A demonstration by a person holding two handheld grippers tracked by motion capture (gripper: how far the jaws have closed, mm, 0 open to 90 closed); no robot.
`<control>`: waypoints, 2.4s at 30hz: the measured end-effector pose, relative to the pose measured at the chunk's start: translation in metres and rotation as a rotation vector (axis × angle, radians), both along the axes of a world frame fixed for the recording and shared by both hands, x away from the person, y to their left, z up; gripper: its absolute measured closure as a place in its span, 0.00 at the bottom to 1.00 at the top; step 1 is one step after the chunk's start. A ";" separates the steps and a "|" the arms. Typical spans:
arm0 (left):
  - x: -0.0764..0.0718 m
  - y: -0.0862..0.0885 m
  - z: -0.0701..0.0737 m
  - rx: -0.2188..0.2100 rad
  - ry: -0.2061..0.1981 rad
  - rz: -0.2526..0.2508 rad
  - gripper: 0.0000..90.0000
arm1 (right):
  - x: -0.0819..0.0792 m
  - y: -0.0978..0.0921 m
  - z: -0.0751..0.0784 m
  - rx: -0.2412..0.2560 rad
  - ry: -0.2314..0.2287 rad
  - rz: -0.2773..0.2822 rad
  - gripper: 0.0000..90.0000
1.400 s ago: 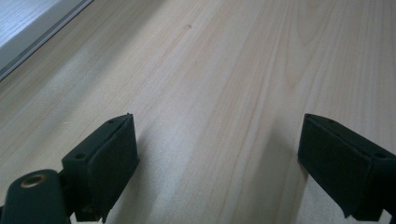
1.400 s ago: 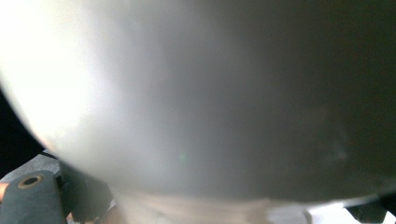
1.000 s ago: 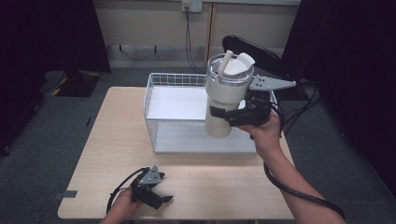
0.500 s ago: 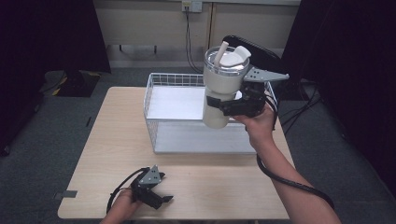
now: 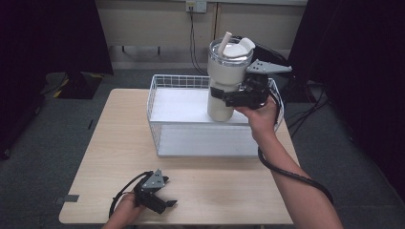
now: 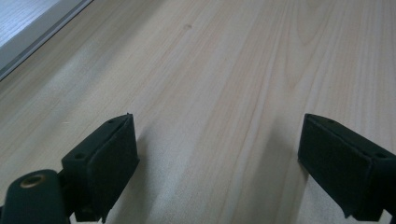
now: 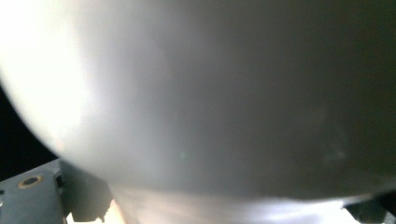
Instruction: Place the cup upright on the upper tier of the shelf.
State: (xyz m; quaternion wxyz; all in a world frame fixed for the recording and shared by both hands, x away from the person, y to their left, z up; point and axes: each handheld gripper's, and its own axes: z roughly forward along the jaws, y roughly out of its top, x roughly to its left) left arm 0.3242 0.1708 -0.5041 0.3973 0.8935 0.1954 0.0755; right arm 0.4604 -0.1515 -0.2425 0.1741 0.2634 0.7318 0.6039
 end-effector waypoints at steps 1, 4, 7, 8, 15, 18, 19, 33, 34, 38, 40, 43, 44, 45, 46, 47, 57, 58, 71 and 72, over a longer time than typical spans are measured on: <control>0.000 0.000 0.000 0.000 0.000 0.000 0.13 | 0.001 0.000 0.000 -0.005 0.000 -0.004 0.11; 0.000 0.000 0.000 0.002 0.001 -0.001 0.12 | 0.006 0.000 0.001 -0.002 0.003 -0.014 0.11; 0.000 0.000 0.000 0.001 0.000 -0.002 0.12 | 0.010 0.000 0.000 -0.005 0.001 -0.026 0.11; 0.000 0.000 0.000 0.000 0.001 -0.002 0.12 | 0.012 0.000 -0.001 -0.005 -0.002 -0.032 0.11; 0.000 0.000 0.000 0.001 0.001 -0.001 0.12 | 0.024 0.000 -0.009 -0.007 0.002 -0.063 0.11; 0.000 0.000 0.000 0.000 0.000 -0.002 0.12 | 0.025 0.000 -0.011 -0.004 0.003 -0.067 0.11; 0.000 0.000 0.000 0.001 0.000 -0.001 0.12 | 0.026 0.001 -0.011 -0.005 -0.001 -0.069 0.11; 0.000 0.000 0.000 0.001 0.000 -0.001 0.12 | 0.039 0.003 -0.017 -0.001 -0.001 -0.105 0.11; 0.000 0.000 0.000 0.000 -0.001 -0.002 0.12 | 0.040 0.004 -0.017 -0.002 -0.003 -0.107 0.11; 0.000 0.000 0.000 0.001 0.000 -0.001 0.12 | 0.042 0.005 -0.018 -0.012 -0.002 -0.107 0.11; 0.000 0.000 0.000 -0.001 -0.001 -0.001 0.12 | 0.044 0.005 -0.019 -0.019 -0.005 -0.111 0.11; 0.000 0.000 0.000 -0.001 0.000 -0.001 0.12 | 0.046 0.005 -0.020 -0.012 -0.005 -0.115 0.11; 0.000 0.000 0.000 -0.001 -0.001 -0.001 0.12 | 0.046 0.005 -0.020 -0.009 -0.006 -0.114 0.11; 0.000 0.000 0.000 -0.002 -0.001 -0.002 0.12 | 0.047 0.005 -0.020 -0.008 -0.006 -0.115 0.11; 0.000 0.000 0.000 -0.001 -0.001 -0.001 0.12 | 0.047 0.006 -0.020 -0.009 -0.006 -0.117 0.11; 0.000 0.000 0.000 -0.002 0.000 -0.002 0.12 | 0.048 0.006 -0.020 -0.013 -0.011 -0.121 0.11; 0.000 0.000 0.000 -0.001 -0.001 0.000 0.12 | 0.051 0.008 -0.025 -0.022 -0.006 -0.128 0.11; 0.000 0.000 0.000 0.000 -0.001 0.000 0.12 | 0.051 0.008 -0.026 -0.021 -0.006 -0.128 0.11; -0.001 0.000 0.000 0.000 -0.001 0.004 0.12 | 0.051 0.007 -0.029 -0.017 -0.025 -0.120 0.11; -0.001 0.000 0.000 0.000 -0.001 0.004 0.12 | 0.051 0.007 -0.029 -0.011 -0.027 -0.121 0.11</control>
